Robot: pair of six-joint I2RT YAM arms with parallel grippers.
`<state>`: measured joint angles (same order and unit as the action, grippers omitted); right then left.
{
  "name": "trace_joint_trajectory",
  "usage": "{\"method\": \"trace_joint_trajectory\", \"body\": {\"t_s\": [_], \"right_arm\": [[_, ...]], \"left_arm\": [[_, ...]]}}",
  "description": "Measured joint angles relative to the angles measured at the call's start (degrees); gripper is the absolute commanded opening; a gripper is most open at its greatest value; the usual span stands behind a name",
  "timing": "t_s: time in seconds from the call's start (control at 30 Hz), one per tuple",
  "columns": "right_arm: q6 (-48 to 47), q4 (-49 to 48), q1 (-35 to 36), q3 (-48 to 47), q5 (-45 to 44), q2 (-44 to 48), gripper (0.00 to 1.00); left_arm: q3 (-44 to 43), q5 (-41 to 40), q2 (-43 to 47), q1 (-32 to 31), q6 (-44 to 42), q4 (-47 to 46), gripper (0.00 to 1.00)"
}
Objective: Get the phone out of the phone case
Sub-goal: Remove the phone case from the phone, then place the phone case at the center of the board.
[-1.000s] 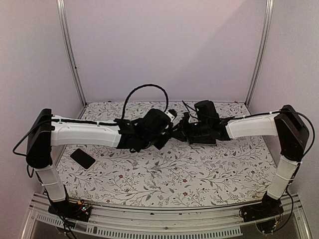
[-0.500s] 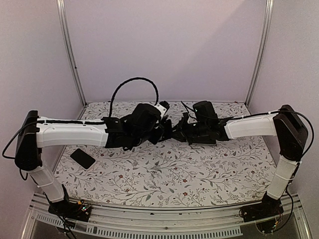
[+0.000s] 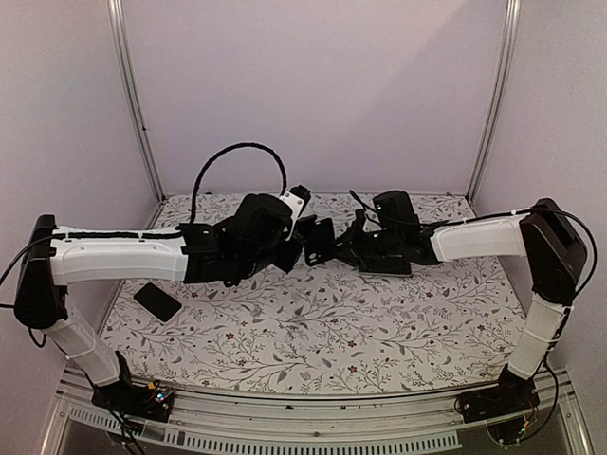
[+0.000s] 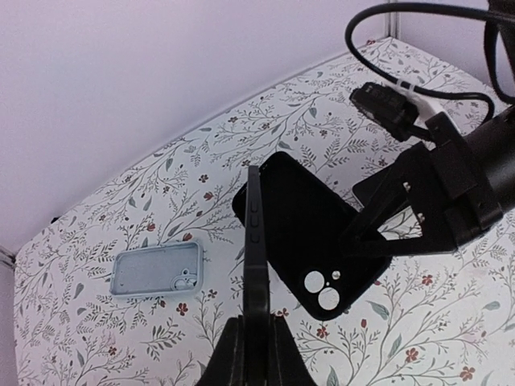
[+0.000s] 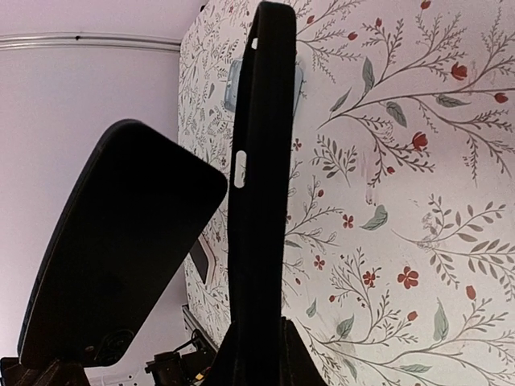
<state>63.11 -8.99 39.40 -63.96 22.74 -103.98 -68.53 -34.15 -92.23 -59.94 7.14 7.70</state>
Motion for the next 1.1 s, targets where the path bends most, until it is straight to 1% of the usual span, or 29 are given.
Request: {"method": "trace_joint_trajectory", "body": {"t_s": [0.2, 0.33, 0.57, 0.73, 0.87, 1.1], "right_arm": [[-3.3, 0.2, -2.9, 2.1, -0.3, 0.1, 0.00], [-5.6, 1.1, -6.7, 4.7, -0.1, 0.8, 0.00], [-9.9, 4.1, -13.9, 8.7, 0.0, 5.2, 0.00], [-12.3, 5.0, -16.1, 8.5, 1.7, 6.4, 0.00], [-13.8, 5.4, -15.6, 4.7, 5.0, 4.1, 0.00], [-16.4, 5.6, -11.6, -10.5, 9.2, -7.4, 0.01]], "left_arm": [[0.3, -2.6, 1.3, 0.6, 2.1, 1.0, 0.00], [0.7, -3.2, 1.8, 1.9, 4.0, 1.9, 0.00], [1.2, -3.2, 1.9, 3.4, 6.3, 4.2, 0.00], [1.2, -3.2, 1.9, 4.8, 8.4, 6.3, 0.00], [1.4, -3.4, 1.9, 6.3, 11.0, 9.3, 0.00], [4.0, -3.5, 2.3, 7.6, 13.7, 11.9, 0.00]]}}
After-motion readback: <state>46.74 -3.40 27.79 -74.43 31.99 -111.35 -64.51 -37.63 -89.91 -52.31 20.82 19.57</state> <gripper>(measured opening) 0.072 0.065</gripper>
